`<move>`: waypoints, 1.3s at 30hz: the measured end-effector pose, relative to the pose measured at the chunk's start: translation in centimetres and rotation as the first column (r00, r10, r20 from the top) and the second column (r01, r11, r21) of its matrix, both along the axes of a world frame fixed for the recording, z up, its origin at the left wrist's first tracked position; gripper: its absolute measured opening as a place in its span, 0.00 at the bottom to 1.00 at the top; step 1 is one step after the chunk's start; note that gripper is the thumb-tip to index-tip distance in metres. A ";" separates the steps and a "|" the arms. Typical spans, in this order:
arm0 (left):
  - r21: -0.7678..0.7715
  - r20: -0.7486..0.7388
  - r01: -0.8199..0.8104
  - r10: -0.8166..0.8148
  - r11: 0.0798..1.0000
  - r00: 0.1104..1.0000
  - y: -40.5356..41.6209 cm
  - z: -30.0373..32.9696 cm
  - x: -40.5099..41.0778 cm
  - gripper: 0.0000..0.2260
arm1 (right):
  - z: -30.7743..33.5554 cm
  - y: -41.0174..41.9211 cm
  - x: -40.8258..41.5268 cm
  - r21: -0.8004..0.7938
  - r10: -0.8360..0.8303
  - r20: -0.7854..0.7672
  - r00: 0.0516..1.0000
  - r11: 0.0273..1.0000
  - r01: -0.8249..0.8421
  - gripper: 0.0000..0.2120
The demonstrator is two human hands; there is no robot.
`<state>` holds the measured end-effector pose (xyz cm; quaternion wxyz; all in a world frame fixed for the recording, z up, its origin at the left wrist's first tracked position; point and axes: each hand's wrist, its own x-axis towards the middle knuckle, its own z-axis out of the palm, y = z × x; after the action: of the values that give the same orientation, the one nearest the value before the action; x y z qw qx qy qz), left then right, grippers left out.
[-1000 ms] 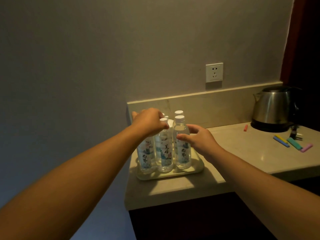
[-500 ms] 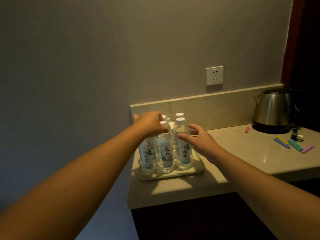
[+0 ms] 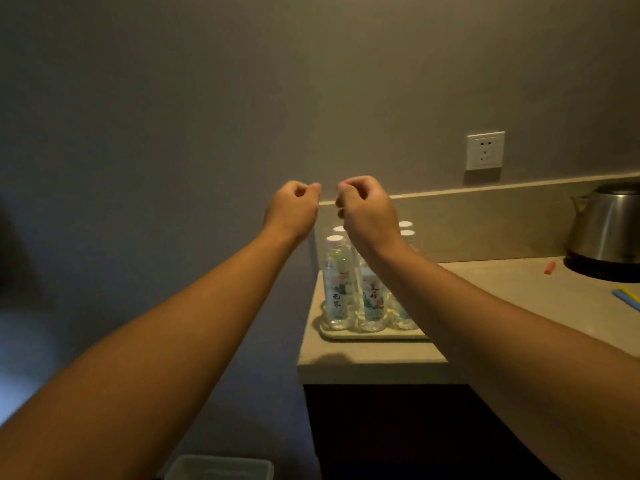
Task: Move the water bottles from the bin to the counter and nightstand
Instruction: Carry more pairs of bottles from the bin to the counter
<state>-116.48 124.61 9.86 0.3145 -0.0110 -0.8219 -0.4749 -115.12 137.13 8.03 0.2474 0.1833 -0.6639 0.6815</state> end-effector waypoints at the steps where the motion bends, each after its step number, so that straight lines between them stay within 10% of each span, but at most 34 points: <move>1: 0.048 0.000 -0.014 0.014 0.999 1.000 -1.3 0.1 0.5 0.11 | 0.6 -2.0 0.3 0.004 0.047 0.033 0.998 0.999 -0.047 0.05; 9: 0.152 0.085 -0.162 0.150 0.975 0.985 -15.5 -1.3 6.1 0.11 | -0.4 -16.3 2.9 0.003 0.328 0.368 0.870 0.935 -0.354 0.09; 22: 0.253 0.247 -0.323 0.262 0.912 0.933 -39.4 -10.4 14.7 0.14 | -8.7 -39.0 7.2 0.078 0.299 0.591 0.749 0.903 -0.422 0.05; 39: 0.319 0.508 -0.230 0.039 0.920 0.860 -56.5 -28.9 -4.7 0.10 | -28.0 -55.1 -10.3 0.151 0.099 0.802 0.589 0.921 -0.360 0.11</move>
<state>-121.23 68.11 -19.04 0.1242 0.2277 -0.7692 -0.5840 -125.39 82.05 -20.02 -0.1875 -0.0108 -0.7692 0.6108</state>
